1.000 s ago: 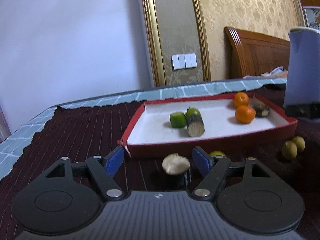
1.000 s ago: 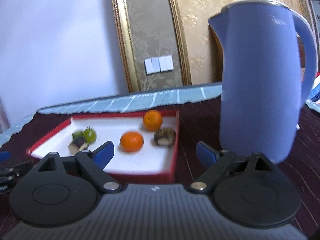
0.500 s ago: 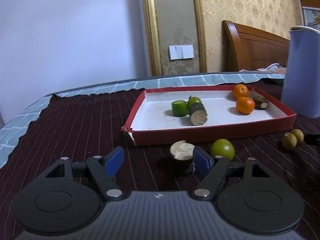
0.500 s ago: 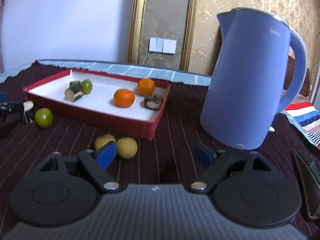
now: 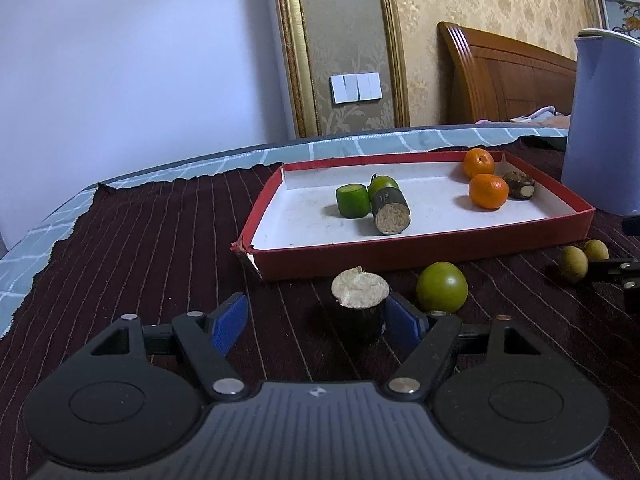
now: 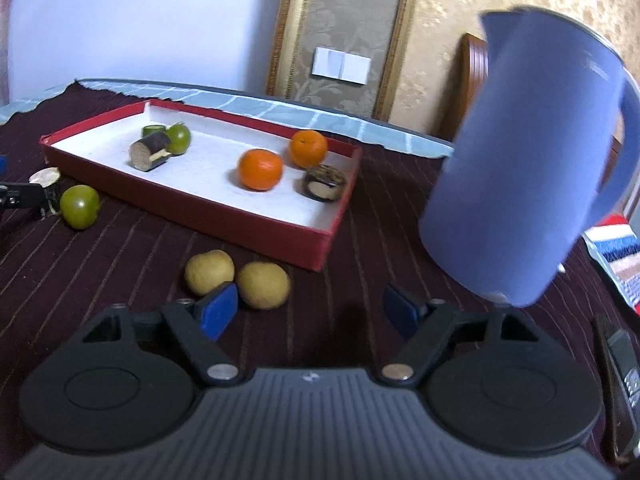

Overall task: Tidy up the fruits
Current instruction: 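Grasp the second dark cylinder piece with the left tool while the right tool grasps a brown round fruit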

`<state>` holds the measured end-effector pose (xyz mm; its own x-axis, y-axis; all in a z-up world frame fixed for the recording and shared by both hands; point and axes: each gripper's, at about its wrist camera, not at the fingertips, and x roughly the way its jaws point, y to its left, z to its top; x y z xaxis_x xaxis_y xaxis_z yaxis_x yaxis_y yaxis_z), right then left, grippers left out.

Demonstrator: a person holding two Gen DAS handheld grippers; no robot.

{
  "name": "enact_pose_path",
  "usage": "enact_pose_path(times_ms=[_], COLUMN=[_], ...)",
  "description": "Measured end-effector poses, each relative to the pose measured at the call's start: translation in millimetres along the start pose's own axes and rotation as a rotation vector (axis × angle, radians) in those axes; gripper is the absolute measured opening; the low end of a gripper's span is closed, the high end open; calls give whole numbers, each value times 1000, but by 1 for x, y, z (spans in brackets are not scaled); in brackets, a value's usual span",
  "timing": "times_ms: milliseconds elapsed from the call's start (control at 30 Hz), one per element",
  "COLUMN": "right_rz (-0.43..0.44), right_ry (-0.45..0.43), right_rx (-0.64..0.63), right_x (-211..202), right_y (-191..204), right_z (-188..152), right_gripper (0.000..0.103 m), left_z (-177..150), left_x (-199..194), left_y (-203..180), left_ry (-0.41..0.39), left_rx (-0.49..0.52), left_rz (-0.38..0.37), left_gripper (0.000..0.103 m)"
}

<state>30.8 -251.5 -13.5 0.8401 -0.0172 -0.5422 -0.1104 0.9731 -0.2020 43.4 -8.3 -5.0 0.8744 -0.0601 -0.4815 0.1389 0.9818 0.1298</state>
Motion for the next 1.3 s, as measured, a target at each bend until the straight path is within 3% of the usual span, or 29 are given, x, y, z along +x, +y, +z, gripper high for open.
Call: enact_pose_path(times_ms=[133,300,500,667,800,967,1067,1167,1233,1267,1300], right_rz=[23,70,83,42,51,57,32,16,2,-6,-34], right_ry=[23,39,33,27,28,29,28,26,23,23,23], right_rx=[-23,63,66,9,20,25,13,9,-7,-13,-14], right_x=[10,16,15,13,14,13,13,13,12,12,12], right_y=[8,-4,5,17,14,13,16,16,19,20,21], right_z=[6,8,8,8,8,7,7,7,7,8,8], right_gripper=[57,50,27,27,27,29,37,40,41,45,63], left_z=[0,3,5,9,12,11,10,10,10,10,10], left_x=[2,7,13,21,27,34,35,35,36,37,38], left_y=[1,-3,-7,-6,-7,-6,-6,-6,-5,-4,-3], left_ry=[11,28,50,67,79,116,120,120,131,138,146], left_rx=[-3,15,32,4,-11,-30,-33,-32,-40,-47,-57], left_rz=[-7,-5,-2,-38,-46,-45,-37,-21,13,30,37], left_gripper=[76,76,76,76,67,67,68,74,92,95,98])
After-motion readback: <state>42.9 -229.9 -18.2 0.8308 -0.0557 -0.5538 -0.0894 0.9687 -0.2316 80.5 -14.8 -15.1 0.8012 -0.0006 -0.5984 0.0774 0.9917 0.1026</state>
